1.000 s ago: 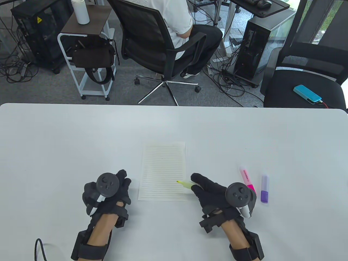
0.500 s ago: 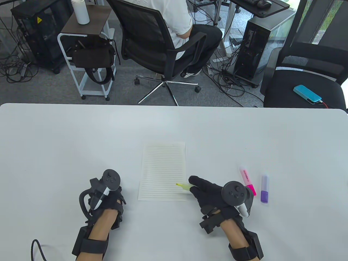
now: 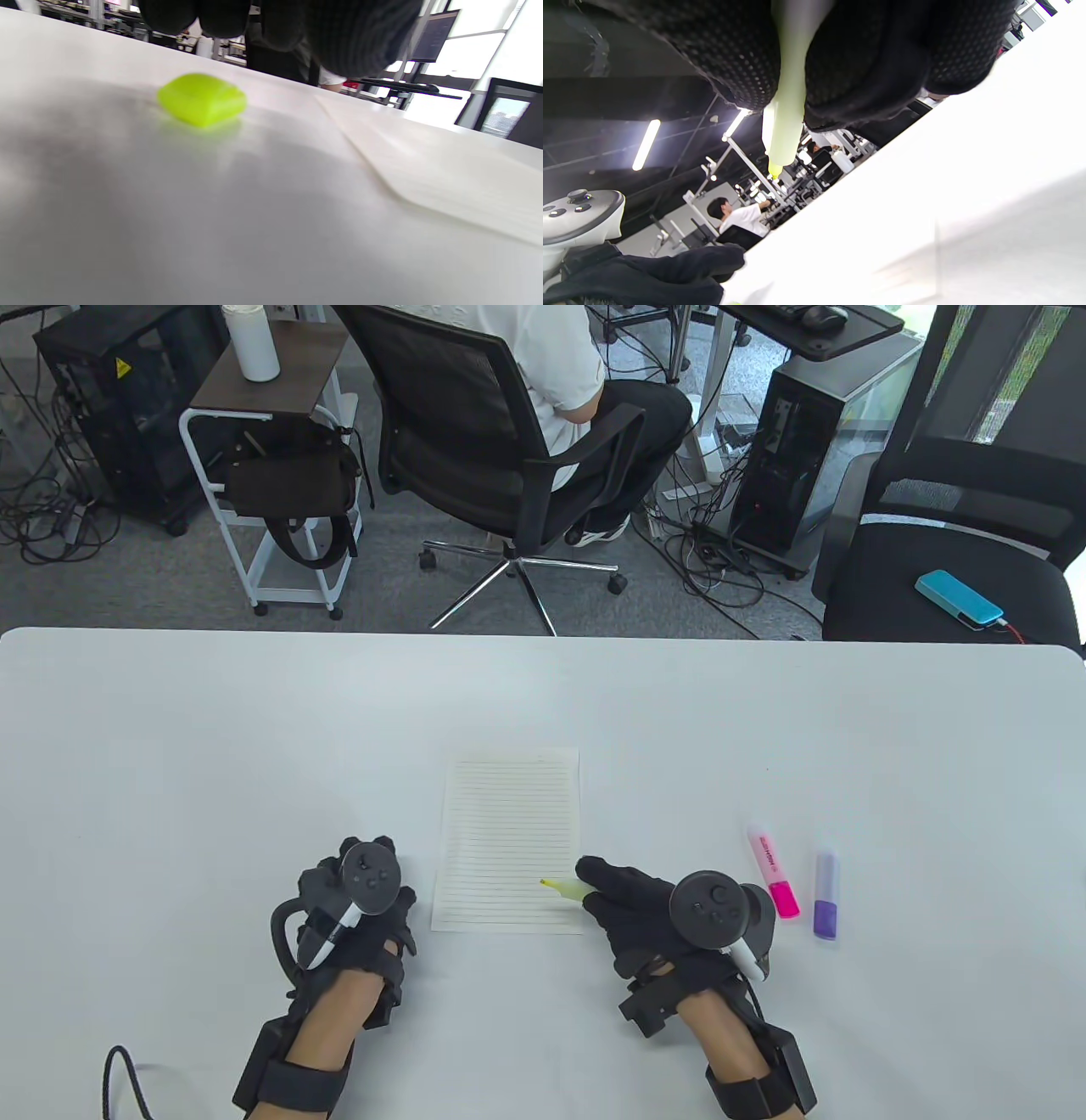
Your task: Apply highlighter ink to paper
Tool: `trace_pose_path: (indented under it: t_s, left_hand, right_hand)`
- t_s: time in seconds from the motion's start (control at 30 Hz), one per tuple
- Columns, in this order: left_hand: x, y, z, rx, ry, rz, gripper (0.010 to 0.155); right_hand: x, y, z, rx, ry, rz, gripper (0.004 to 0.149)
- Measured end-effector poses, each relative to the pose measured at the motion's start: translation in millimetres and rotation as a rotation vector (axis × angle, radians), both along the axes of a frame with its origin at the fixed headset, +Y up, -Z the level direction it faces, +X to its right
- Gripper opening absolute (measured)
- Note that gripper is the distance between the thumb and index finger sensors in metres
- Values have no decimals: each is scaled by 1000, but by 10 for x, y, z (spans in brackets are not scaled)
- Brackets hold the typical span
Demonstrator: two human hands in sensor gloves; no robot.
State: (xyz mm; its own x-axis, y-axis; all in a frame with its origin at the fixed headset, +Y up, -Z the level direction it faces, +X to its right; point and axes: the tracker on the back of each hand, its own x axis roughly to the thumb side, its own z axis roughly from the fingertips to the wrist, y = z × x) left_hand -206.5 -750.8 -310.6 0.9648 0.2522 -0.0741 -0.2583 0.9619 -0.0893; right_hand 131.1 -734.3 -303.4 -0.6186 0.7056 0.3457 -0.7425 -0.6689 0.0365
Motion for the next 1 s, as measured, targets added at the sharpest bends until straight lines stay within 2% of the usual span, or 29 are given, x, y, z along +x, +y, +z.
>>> trace_pose_path:
  t_s: [0.17,0.3,0.37,0.47,0.57,0.67,1.0]
  left_hand:
    - [326,-6,84,-38,-224,-40,65]
    - [483,-63,123,-87,-326,-33,67]
    - [509,-94,132,-106,-334,-6,67]
    - [523,-124,125,-113,-345,21,67]
    - [535,-155,113,-137,-355,-13,68]
    - [538,-165,110,-155,-359,-31,67]
    - [544,-186,111,-196,-352,-22,67]
  right_hand:
    - [-103,240,-15,65,-31,44,43]
    - [-230,391,-94,17,-28,56,43]
    - [-310,420,-145,7,-42,113,42]
    - [-401,362,-217,-18,-58,181,42]
    - [-537,128,-275,-9,-28,216,42]
    - [-577,-9,-249,58,-31,229,42]
    - [-659,-178,-228,-4,9,340,43]
